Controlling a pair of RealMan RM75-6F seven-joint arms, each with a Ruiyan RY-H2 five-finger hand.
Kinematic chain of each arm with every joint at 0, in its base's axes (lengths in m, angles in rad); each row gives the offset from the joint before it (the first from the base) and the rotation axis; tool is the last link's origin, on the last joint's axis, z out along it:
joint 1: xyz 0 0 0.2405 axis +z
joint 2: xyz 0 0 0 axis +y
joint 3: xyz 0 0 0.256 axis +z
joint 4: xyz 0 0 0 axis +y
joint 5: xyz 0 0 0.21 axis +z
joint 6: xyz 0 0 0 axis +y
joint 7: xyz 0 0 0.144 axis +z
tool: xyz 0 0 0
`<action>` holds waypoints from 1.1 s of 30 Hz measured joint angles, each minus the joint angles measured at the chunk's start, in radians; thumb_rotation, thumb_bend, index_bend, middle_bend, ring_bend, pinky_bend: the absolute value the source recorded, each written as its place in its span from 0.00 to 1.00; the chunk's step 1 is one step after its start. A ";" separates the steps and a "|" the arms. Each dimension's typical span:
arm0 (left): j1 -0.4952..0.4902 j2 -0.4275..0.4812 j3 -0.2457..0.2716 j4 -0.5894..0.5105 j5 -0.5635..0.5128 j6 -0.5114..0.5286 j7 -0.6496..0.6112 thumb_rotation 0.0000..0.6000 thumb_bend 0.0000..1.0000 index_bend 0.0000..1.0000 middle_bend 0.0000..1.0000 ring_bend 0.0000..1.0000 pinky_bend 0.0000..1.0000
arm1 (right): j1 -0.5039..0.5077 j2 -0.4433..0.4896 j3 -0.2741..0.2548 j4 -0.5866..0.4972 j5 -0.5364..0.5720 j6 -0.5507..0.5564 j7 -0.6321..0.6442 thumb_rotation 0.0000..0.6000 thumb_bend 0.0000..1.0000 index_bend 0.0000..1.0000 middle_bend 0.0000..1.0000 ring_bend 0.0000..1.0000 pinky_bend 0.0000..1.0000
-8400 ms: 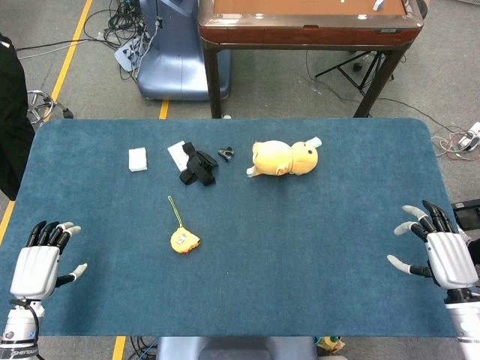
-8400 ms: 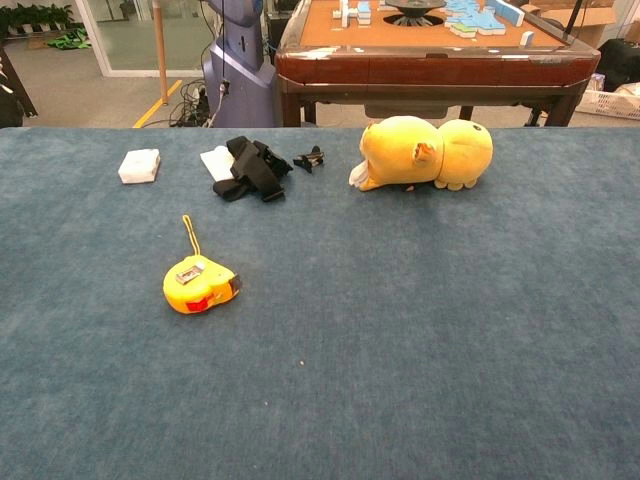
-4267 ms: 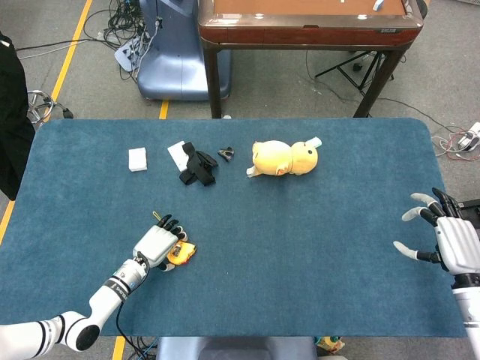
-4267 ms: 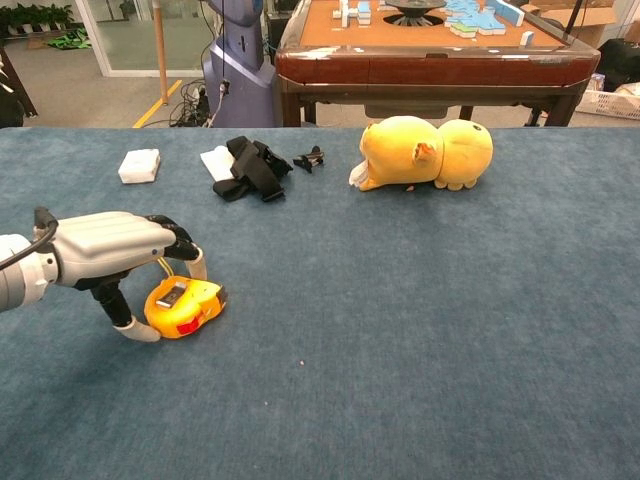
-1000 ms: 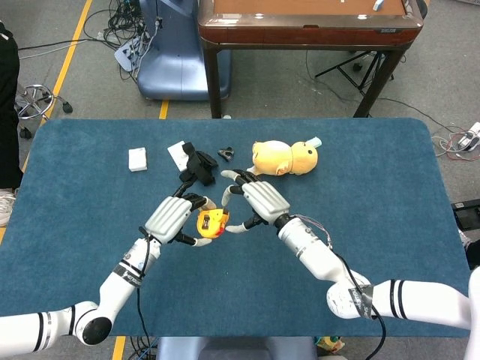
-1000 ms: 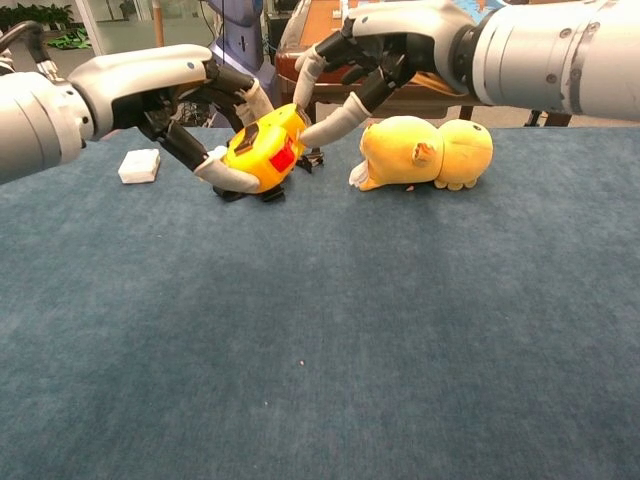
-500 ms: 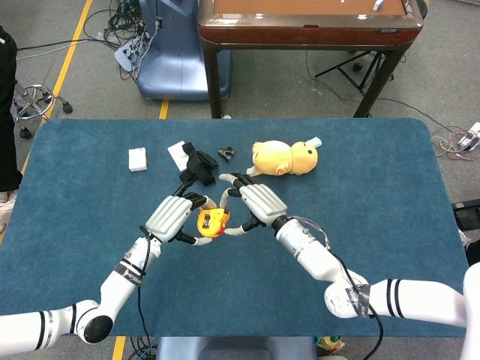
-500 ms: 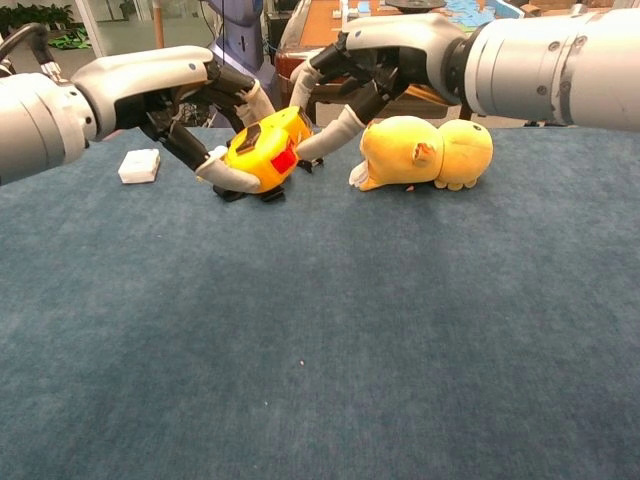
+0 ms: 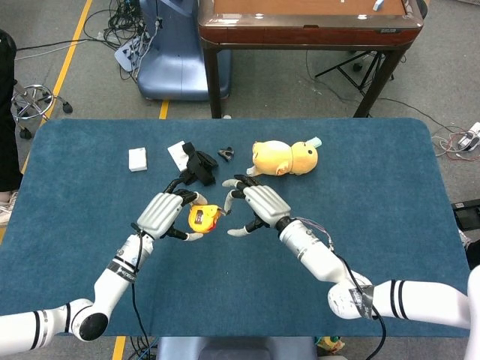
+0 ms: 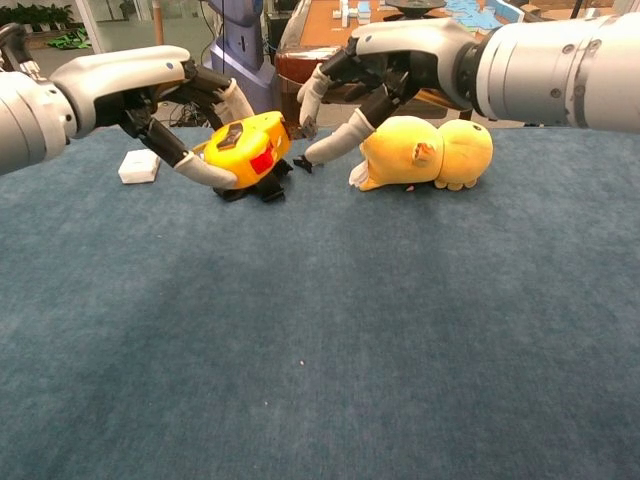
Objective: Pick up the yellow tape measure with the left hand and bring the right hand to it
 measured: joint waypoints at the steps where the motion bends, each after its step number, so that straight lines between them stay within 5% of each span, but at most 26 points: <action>1: 0.002 0.002 0.000 0.003 0.000 0.001 -0.003 1.00 0.14 0.52 0.51 0.29 0.00 | -0.002 0.001 -0.001 -0.001 -0.002 0.002 0.002 1.00 0.19 0.56 0.17 0.00 0.00; 24: 0.010 0.011 0.004 -0.003 0.028 0.007 -0.022 1.00 0.14 0.53 0.51 0.29 0.00 | 0.001 -0.020 0.007 0.047 0.014 0.024 0.002 1.00 0.34 0.58 0.19 0.00 0.00; 33: 0.012 0.011 0.001 0.001 0.032 0.009 -0.031 1.00 0.14 0.53 0.51 0.29 0.00 | 0.003 -0.031 0.009 0.065 0.013 0.024 0.004 1.00 0.52 0.58 0.20 0.00 0.00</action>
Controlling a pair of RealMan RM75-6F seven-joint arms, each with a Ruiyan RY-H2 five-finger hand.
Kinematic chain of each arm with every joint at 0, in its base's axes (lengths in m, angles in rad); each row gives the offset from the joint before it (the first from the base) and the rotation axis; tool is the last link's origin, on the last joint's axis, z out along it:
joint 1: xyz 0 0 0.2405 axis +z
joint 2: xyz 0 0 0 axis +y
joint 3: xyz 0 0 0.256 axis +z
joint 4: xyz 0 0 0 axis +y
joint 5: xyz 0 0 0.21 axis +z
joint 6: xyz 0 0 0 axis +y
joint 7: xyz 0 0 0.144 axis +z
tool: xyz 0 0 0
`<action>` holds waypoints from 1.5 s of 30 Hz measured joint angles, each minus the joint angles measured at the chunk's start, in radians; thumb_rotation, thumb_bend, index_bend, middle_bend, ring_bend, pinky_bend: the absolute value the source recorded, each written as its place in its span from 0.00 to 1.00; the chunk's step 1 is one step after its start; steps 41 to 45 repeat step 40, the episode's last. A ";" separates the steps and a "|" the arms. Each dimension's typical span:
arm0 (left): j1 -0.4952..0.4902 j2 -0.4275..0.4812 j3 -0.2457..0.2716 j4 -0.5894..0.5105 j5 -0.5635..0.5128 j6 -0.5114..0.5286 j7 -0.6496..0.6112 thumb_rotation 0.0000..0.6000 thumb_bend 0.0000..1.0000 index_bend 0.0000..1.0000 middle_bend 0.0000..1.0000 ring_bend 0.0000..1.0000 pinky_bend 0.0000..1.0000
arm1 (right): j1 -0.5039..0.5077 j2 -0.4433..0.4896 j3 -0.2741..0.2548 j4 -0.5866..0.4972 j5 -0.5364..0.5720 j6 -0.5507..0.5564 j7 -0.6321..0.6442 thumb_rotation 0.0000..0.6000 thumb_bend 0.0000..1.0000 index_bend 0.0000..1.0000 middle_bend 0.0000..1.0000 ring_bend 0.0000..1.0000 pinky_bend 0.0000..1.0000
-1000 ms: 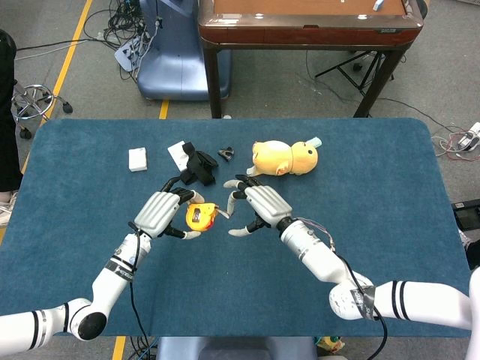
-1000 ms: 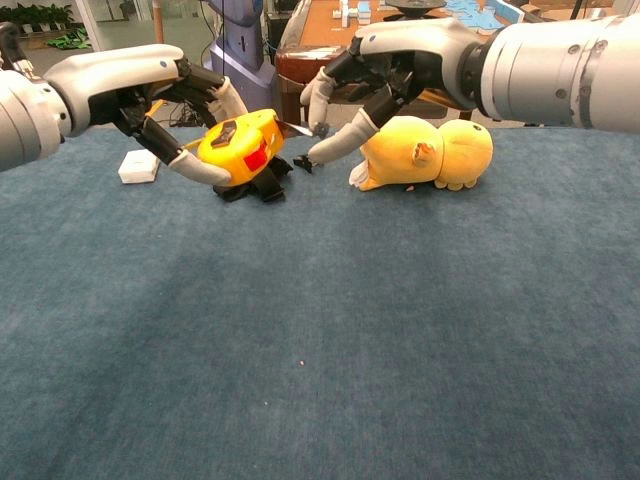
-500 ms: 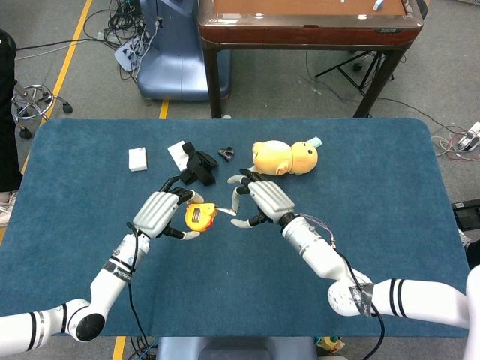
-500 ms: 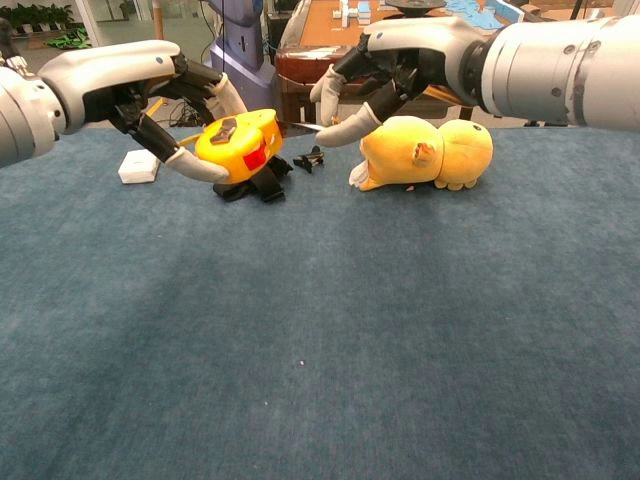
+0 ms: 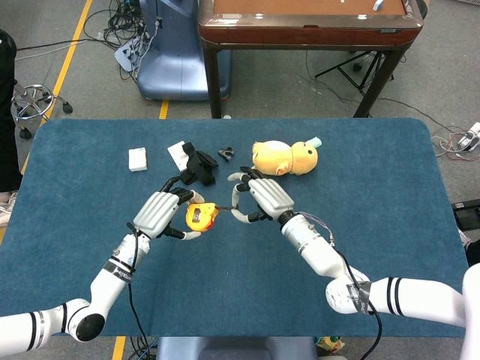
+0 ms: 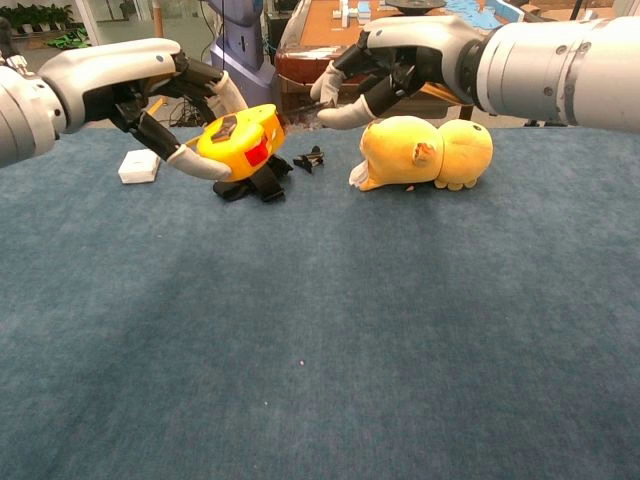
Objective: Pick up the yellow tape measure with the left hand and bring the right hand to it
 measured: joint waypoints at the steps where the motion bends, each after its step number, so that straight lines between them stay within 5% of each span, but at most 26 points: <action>1: 0.000 0.000 -0.001 0.001 0.000 0.000 -0.001 1.00 0.14 0.53 0.51 0.29 0.00 | 0.000 -0.001 0.000 0.002 0.001 -0.001 0.001 1.00 0.53 0.58 0.20 0.00 0.00; 16: 0.013 0.022 0.010 0.014 0.001 -0.002 -0.006 1.00 0.14 0.53 0.51 0.29 0.00 | -0.029 0.024 0.015 -0.022 -0.029 0.016 0.040 1.00 0.64 0.65 0.26 0.00 0.00; 40: 0.060 0.076 0.098 0.151 0.028 -0.117 -0.119 1.00 0.14 0.53 0.51 0.29 0.00 | -0.304 0.442 -0.034 -0.268 -0.227 0.114 0.197 1.00 0.64 0.69 0.29 0.03 0.00; 45: 0.060 0.076 0.098 0.151 0.028 -0.117 -0.119 1.00 0.14 0.53 0.51 0.29 0.00 | -0.304 0.442 -0.034 -0.268 -0.227 0.114 0.197 1.00 0.64 0.69 0.29 0.03 0.00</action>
